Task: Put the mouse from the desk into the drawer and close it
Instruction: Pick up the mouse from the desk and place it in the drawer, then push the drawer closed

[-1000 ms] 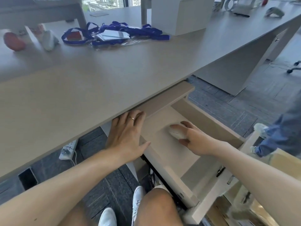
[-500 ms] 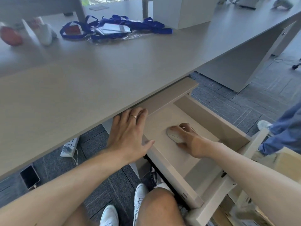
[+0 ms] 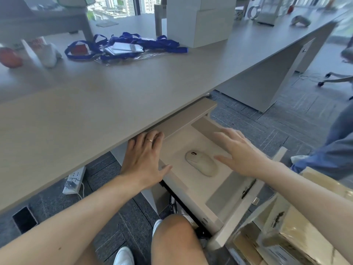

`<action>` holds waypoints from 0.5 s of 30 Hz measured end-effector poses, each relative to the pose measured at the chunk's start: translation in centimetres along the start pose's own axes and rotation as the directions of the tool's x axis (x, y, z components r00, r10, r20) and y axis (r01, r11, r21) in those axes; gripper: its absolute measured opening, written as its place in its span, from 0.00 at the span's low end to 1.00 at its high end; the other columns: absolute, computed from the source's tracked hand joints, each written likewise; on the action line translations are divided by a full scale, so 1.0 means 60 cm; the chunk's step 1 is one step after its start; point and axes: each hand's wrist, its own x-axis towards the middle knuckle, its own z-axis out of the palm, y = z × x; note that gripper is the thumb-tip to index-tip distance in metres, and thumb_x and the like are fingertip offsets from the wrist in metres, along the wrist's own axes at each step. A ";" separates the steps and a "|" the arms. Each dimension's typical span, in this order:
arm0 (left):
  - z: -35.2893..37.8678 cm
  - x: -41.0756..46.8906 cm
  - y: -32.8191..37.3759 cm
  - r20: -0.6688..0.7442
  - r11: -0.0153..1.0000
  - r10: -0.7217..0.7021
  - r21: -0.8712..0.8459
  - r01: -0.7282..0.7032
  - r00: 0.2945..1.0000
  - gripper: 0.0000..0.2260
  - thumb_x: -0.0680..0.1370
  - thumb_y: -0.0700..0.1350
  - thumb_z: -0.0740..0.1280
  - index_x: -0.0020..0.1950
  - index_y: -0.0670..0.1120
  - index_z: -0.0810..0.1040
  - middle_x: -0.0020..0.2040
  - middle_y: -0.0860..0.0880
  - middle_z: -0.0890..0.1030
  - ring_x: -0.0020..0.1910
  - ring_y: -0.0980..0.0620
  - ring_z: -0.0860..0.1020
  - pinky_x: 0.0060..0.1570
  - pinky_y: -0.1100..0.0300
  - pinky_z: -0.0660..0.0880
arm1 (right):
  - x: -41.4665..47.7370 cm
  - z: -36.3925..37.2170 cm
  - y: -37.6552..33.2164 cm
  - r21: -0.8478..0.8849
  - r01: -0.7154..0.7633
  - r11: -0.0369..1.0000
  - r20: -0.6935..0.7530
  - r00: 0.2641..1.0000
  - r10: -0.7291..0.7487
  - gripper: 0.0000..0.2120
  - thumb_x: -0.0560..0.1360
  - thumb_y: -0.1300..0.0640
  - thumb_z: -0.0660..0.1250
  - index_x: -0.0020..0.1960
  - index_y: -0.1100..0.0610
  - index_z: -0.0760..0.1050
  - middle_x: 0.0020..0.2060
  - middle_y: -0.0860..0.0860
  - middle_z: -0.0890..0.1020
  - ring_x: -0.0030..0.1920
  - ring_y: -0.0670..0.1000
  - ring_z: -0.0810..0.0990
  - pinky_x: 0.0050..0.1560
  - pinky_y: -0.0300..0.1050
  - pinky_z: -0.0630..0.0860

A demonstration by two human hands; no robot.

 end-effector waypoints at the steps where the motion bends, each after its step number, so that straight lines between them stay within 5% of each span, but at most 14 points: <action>1: -0.002 -0.001 0.001 0.013 1.000 -0.005 0.001 0.005 1.000 0.44 0.72 0.71 0.61 0.80 0.46 0.56 0.78 0.46 0.62 0.73 0.45 0.61 0.66 0.46 0.62 | -0.027 -0.012 0.010 0.041 -0.067 0.997 -0.108 0.992 0.071 0.34 0.77 0.42 0.64 0.78 0.49 0.57 0.76 0.52 0.61 0.77 0.55 0.57 0.74 0.59 0.62; 3: -0.009 -0.005 0.009 0.034 1.000 -0.015 -0.002 0.015 0.999 0.46 0.72 0.71 0.61 0.81 0.47 0.53 0.80 0.47 0.59 0.74 0.45 0.59 0.68 0.46 0.61 | -0.091 -0.017 0.031 0.194 -0.256 0.947 -0.233 0.926 0.298 0.35 0.77 0.44 0.65 0.79 0.51 0.56 0.77 0.51 0.58 0.78 0.54 0.54 0.75 0.57 0.57; 7: -0.010 -0.011 0.009 0.078 0.997 -0.034 -0.063 0.039 0.996 0.48 0.71 0.71 0.64 0.81 0.47 0.52 0.81 0.46 0.57 0.77 0.44 0.56 0.73 0.46 0.58 | -0.157 0.016 0.032 0.544 -0.558 0.627 -0.045 0.726 0.686 0.40 0.78 0.42 0.63 0.81 0.58 0.50 0.80 0.53 0.51 0.79 0.54 0.51 0.76 0.53 0.52; 10: -0.013 -0.021 0.011 0.091 0.988 -0.057 -0.136 0.069 0.994 0.48 0.71 0.69 0.67 0.82 0.47 0.51 0.81 0.44 0.55 0.78 0.44 0.54 0.74 0.47 0.54 | -0.173 0.029 0.005 0.728 -0.567 0.385 0.069 0.619 0.783 0.38 0.81 0.46 0.60 0.82 0.58 0.44 0.81 0.52 0.50 0.79 0.54 0.52 0.75 0.51 0.53; 12: -0.016 -0.027 0.014 0.113 0.982 -0.078 -0.163 0.096 0.991 0.48 0.71 0.68 0.67 0.82 0.47 0.50 0.82 0.43 0.54 0.79 0.43 0.52 0.75 0.47 0.53 | -0.176 0.040 -0.013 0.817 -0.549 0.178 0.225 0.587 0.778 0.30 0.82 0.47 0.58 0.80 0.54 0.52 0.76 0.51 0.65 0.74 0.58 0.65 0.71 0.58 0.66; 15: -0.024 -0.026 0.017 0.163 0.968 -0.110 -0.205 0.143 0.980 0.51 0.69 0.71 0.67 0.82 0.48 0.50 0.82 0.43 0.53 0.80 0.42 0.51 0.75 0.45 0.54 | -0.172 0.053 -0.024 0.859 -0.510 -0.042 0.384 0.587 0.713 0.16 0.83 0.47 0.56 0.70 0.43 0.61 0.57 0.47 0.77 0.55 0.56 0.78 0.48 0.67 0.82</action>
